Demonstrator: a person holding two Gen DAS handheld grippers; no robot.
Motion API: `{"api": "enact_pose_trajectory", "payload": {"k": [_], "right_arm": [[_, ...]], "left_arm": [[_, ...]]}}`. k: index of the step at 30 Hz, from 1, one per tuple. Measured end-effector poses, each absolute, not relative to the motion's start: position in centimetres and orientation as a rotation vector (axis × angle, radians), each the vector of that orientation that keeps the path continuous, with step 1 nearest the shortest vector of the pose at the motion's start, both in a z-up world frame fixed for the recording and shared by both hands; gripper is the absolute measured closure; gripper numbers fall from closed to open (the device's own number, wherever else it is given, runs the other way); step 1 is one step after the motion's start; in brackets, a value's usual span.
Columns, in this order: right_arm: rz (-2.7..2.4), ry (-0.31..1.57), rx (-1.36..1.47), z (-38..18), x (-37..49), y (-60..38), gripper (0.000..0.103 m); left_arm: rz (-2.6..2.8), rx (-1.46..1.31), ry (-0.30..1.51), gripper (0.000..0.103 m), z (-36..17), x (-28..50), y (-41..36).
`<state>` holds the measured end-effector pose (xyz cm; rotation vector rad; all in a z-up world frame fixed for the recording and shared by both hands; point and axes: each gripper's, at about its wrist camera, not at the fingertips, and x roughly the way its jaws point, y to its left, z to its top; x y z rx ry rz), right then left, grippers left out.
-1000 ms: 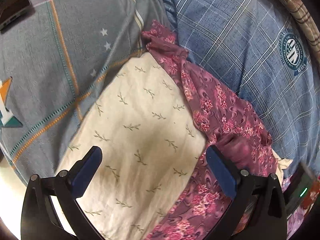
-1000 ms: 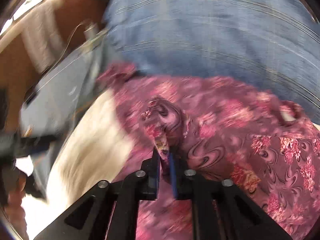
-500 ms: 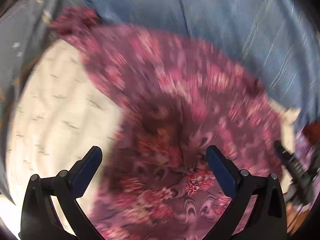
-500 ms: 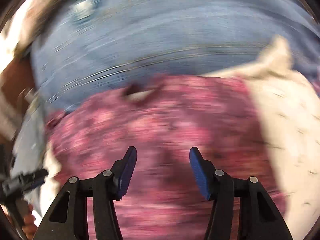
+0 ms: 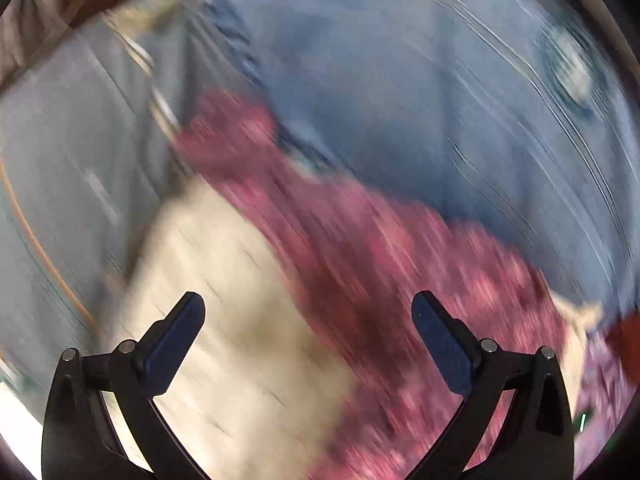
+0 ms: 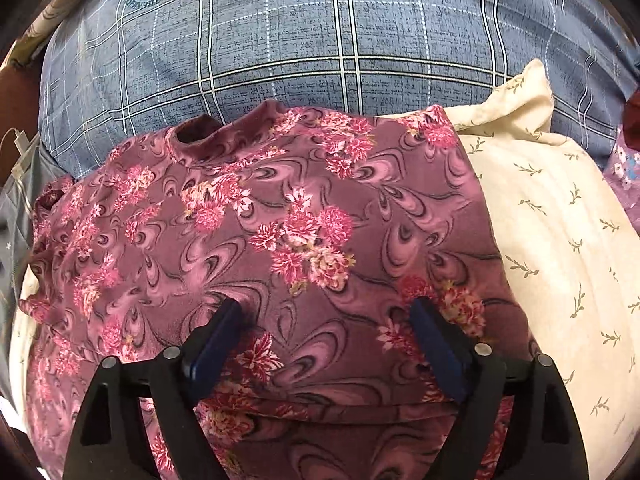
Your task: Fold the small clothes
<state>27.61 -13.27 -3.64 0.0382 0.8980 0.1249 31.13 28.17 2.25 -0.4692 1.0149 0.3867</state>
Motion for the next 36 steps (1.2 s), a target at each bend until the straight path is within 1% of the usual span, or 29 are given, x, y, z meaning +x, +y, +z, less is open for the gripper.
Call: {"api": "enact_pose_trajectory", "payload": {"k": [2, 4, 6, 10, 15, 16, 17, 18, 19, 20, 23, 26, 28, 29, 31, 34, 35, 36], "right_arm": [[0.134, 0.889, 0.045, -3.7, 27.6, -13.5, 0.013], [0.146, 0.881, 0.053, -3.7, 27.6, -13.9, 0.011], [0.158, 0.872, 0.056, -3.7, 27.5, -13.9, 0.009], [0.195, 0.863, 0.077, -3.8, 27.3, -14.0, 0.003], [0.236, 0.844, 0.132, -3.8, 27.3, -14.8, 0.002], [0.241, 0.841, 0.14, -3.7, 27.3, -14.9, 0.002], [0.245, 0.838, 0.15, -3.7, 27.2, -15.0, 0.002], [0.249, 0.835, 0.156, -3.7, 27.2, -15.1, 0.002], [0.252, 0.833, 0.161, -3.7, 27.2, -15.2, 0.002], [0.254, 0.831, 0.166, -3.7, 27.1, -15.2, 0.002], [0.258, 0.828, 0.174, -3.7, 27.0, -15.3, 0.002], [0.257, 0.827, 0.179, -3.6, 26.9, -15.3, 0.002], [0.255, 0.823, 0.196, -3.4, 26.8, -15.5, 0.004], [0.251, 0.821, 0.21, -3.3, 26.7, -15.8, 0.006], [0.235, 0.83, 0.285, -2.8, 25.7, -16.9, 0.007], [0.229, 0.836, 0.39, -1.9, 23.4, -18.9, 0.007], [0.223, 0.839, 0.394, -1.6, 22.6, -19.4, 0.007], [0.214, 0.844, 0.391, -1.4, 21.8, -19.8, 0.007]], "left_arm": [[0.454, -0.451, 1.105, 0.0, 3.2, 34.5, 31.9], [0.49, -0.432, 1.17, 0.0, 3.3, 36.9, 33.8], [0.521, -0.355, 1.251, 0.0, 2.8, 39.4, 34.2], [0.612, -0.113, 1.393, 0.0, -0.8, 43.3, 32.4], [0.661, -0.005, 1.434, 0.002, -4.9, 45.1, 32.0], [0.679, 0.006, 1.438, 0.014, -5.7, 45.1, 32.1], [0.688, 0.006, 1.436, 0.043, -6.1, 45.1, 32.3], [0.684, -0.03, 1.432, 0.061, -6.4, 44.8, 32.6], [0.665, -0.131, 1.422, 0.092, -6.2, 44.2, 33.4], [0.66, -0.197, 1.405, 0.094, -5.8, 43.6, 33.9], [0.614, -0.267, 1.306, 0.095, -2.6, 41.0, 34.2], [0.475, -0.34, 1.199, 0.095, 2.7, 38.1, 32.5], [0.374, -0.308, 1.118, 0.095, 7.2, 35.7, 29.0], [0.34, -0.3, 1.092, 0.095, 8.7, 34.9, 27.9], [0.22, -0.276, 1.019, 0.095, 11.8, 33.2, 23.1], [0.022, -0.268, 0.989, 0.095, 12.3, 32.0, 14.7], [-0.035, -0.266, 1.0, 0.094, 11.7, 32.3, 13.0], [-0.108, -0.257, 1.028, 0.094, 10.0, 31.8, 9.4]]}}
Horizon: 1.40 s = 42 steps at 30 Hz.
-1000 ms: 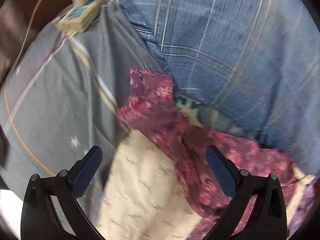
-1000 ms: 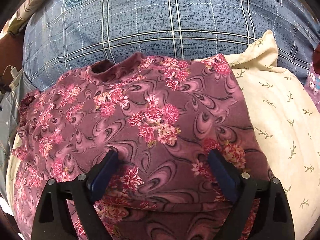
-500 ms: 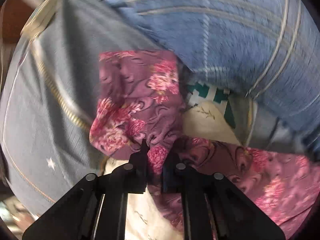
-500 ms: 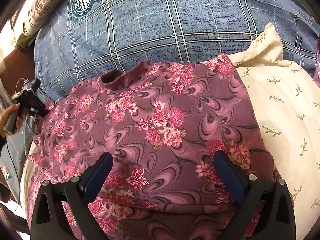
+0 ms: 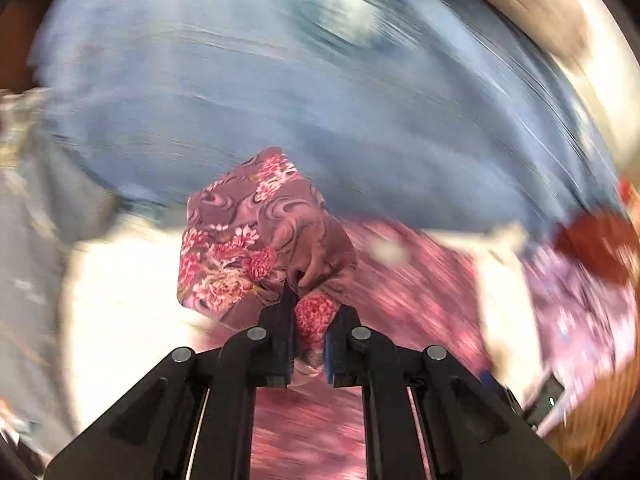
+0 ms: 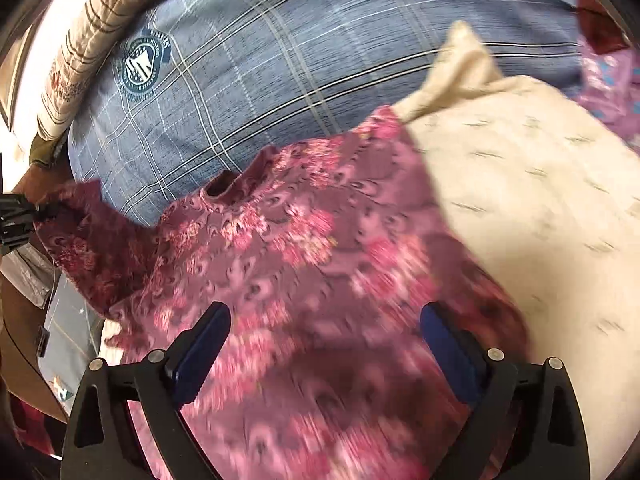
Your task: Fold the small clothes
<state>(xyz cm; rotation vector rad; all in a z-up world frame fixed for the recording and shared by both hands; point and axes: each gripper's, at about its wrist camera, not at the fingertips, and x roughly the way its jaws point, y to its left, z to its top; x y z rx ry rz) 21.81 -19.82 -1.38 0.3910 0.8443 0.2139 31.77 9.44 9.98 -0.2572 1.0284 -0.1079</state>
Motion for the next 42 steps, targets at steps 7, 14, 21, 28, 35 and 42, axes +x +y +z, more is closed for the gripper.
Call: {"api": "enact_pose_trajectory", "payload": {"k": [7, 14, 21, 28, 35, 42], "right_arm": [[0.129, 0.865, 0.381, -0.4, 16.0, -24.2, 0.006], [0.121, 0.832, 0.459, 1.1, 15.0, -26.8, 0.006], [0.319, 0.822, 0.578, 2.4, 20.5, -21.8, 0.005], [0.381, 1.013, 0.546, -0.7, 28.5, -14.6, 0.006], [0.388, 0.911, 0.41, 2.2, 29.6, -12.6, 0.097], [0.162, 0.826, 0.476, 2.5, 27.4, -22.4, 0.096]], "left_arm": [[-0.21, -0.215, 1.309, 0.091, -2.8, 27.7, -2.5], [-0.254, -0.49, 1.103, 0.031, 3.3, 23.1, 6.6], [-0.118, -0.613, 1.089, 0.02, 2.6, 20.9, 14.7], [-0.137, -0.7, 1.174, 0.02, -2.9, 23.3, 13.2], [-0.091, -0.76, 1.111, 0.049, -2.9, 24.2, 13.9], [-0.053, -0.786, 1.188, 0.049, -5.5, 23.8, 13.8]]}}
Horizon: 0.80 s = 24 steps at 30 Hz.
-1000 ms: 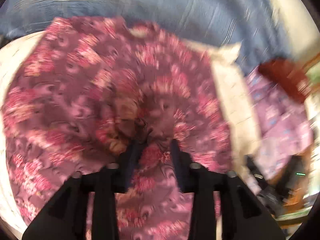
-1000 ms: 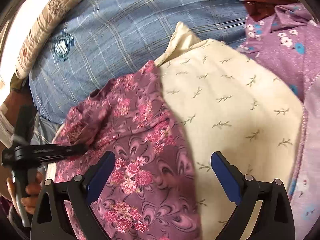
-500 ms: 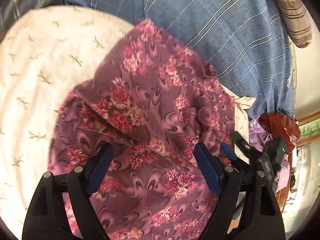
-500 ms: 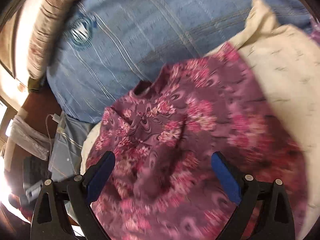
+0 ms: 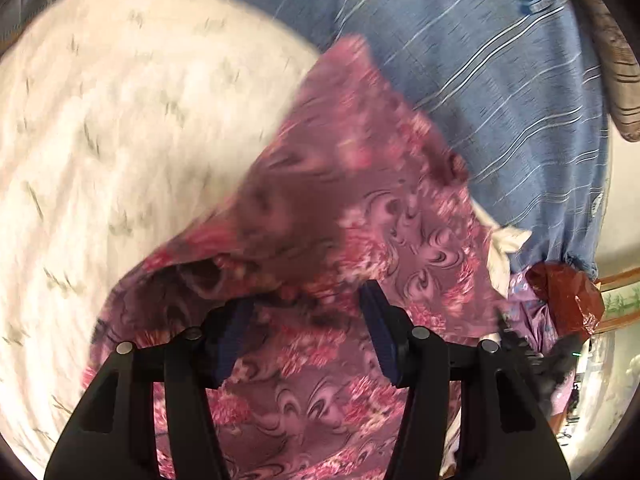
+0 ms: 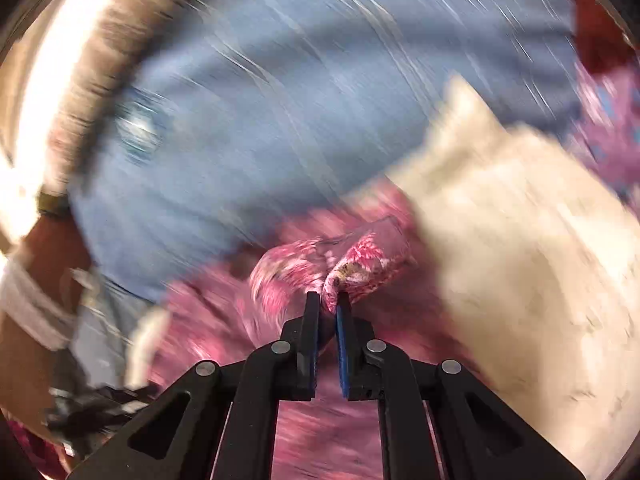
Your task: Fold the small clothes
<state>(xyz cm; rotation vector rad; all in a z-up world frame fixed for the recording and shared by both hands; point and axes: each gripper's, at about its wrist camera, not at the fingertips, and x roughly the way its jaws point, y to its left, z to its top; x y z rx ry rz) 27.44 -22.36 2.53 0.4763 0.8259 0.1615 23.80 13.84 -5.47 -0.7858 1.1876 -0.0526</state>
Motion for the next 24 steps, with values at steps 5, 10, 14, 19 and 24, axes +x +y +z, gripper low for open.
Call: {"api": "enact_pose_trajectory", "payload": {"k": [5, 10, 14, 19, 24], "right_arm": [[0.17, 0.942, 0.58, -2.0, 26.3, -24.0, 0.088], [0.21, 0.899, 0.746, -1.9, 26.7, -25.3, 0.047], [0.207, 0.832, 0.665, 0.1, 27.4, -24.9, 0.095], [0.164, 1.023, 0.666, -1.1, 26.7, -25.9, 0.082], [0.141, 0.851, 0.6, 3.4, 24.3, -28.8, 0.051]], "left_arm": [[-0.07, -0.775, 1.167, 0.047, -4.7, 22.1, 14.2], [-0.082, -0.802, 1.131, 0.046, -3.2, 22.4, 14.4], [-0.091, -0.789, 1.15, 0.046, -3.2, 22.2, 14.1], [-0.152, -0.796, 1.092, 0.046, -0.8, 21.2, 15.8], [-0.063, -0.641, 1.06, 0.026, 2.0, 23.8, 16.8]]}}
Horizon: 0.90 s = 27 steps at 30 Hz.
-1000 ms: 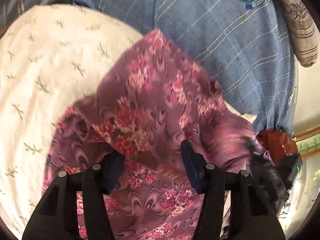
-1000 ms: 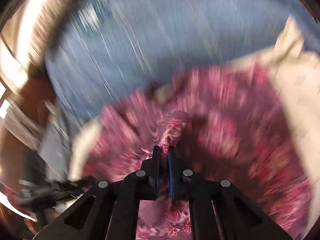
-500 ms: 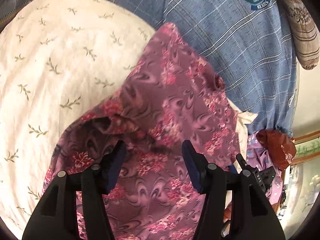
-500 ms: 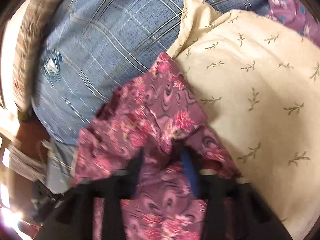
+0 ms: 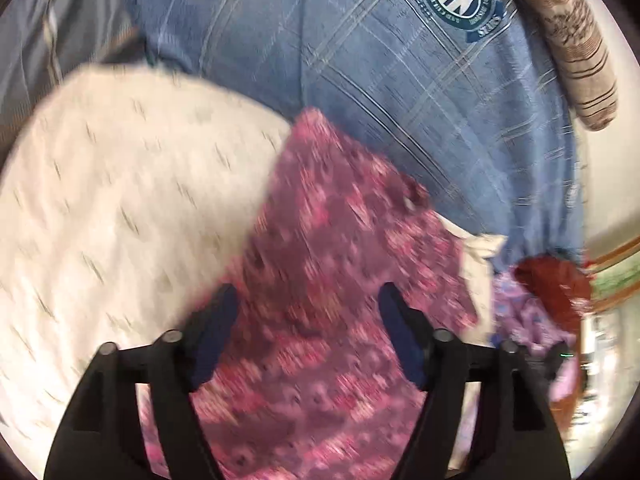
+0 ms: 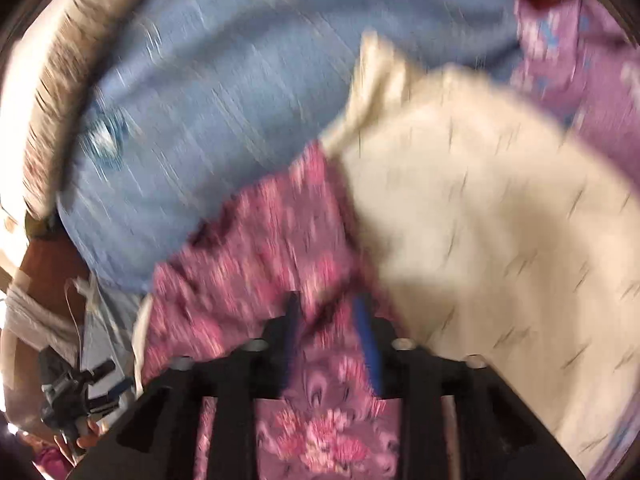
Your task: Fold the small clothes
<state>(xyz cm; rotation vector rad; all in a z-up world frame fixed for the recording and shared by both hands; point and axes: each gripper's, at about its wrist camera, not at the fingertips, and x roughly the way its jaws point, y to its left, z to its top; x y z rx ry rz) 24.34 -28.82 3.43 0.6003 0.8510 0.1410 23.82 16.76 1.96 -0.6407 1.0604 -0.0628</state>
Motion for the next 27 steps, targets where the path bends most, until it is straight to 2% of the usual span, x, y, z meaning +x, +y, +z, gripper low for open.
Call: {"api": "enact_pose_trajectory", "payload": {"k": [1, 2, 7, 8, 9, 10, 11, 12, 16, 18, 22, 25, 27], "right_arm": [[0.135, 0.807, 0.588, 4.6, 24.7, -29.3, 0.031], [0.139, 0.799, 0.575, 5.0, 25.5, -29.3, 0.024], [0.166, 0.895, 0.443, 3.3, 30.7, -26.8, 0.025], [0.155, 0.919, 0.409, 2.5, 31.6, -26.2, 0.03], [0.147, 0.939, 0.376, 1.8, 32.2, -25.5, 0.04], [0.16, 0.95, 0.343, 1.2, 32.8, -24.5, 0.086], [0.185, 0.971, 0.272, 1.0, 33.4, -23.2, 0.101], [0.205, 0.959, 0.223, 1.5, 33.5, -22.3, 0.101], [0.298, 0.672, 0.394, 6.1, 31.4, -24.2, 0.101], [0.244, 0.712, 0.438, 4.7, 31.6, -25.6, 0.101], [0.145, 0.941, 0.357, -1.5, 32.4, -26.2, 0.101], [0.151, 0.895, 0.388, -0.5, 31.1, -26.4, 0.093], [0.175, 0.856, 0.423, 1.0, 30.8, -26.4, 0.085]], "left_arm": [[-0.038, -0.582, 1.08, 0.025, 1.9, 25.1, 16.5], [-0.019, -0.543, 1.103, 0.025, 1.6, 26.1, 16.3], [0.0, -0.417, 1.243, 0.025, -1.9, 30.7, 14.8], [0.01, -0.39, 1.254, 0.025, -2.4, 31.1, 14.5], [0.028, -0.354, 1.256, 0.026, -2.9, 31.4, 14.2], [0.048, -0.314, 1.25, 0.044, -3.2, 31.6, 14.0], [0.055, -0.294, 1.241, 0.07, -3.3, 31.5, 14.0], [0.052, -0.28, 1.224, 0.075, -3.3, 31.4, 14.1], [0.164, -0.173, 1.179, 0.075, -4.2, 31.1, 14.5], [0.198, -0.14, 1.17, 0.075, -4.7, 31.1, 14.8], [0.189, -0.174, 1.158, 0.074, -4.4, 30.5, 15.9], [0.134, -0.274, 1.113, 0.075, -2.7, 29.6, 17.2], [0.113, -0.344, 1.07, 0.072, -1.6, 29.4, 18.1]]}}
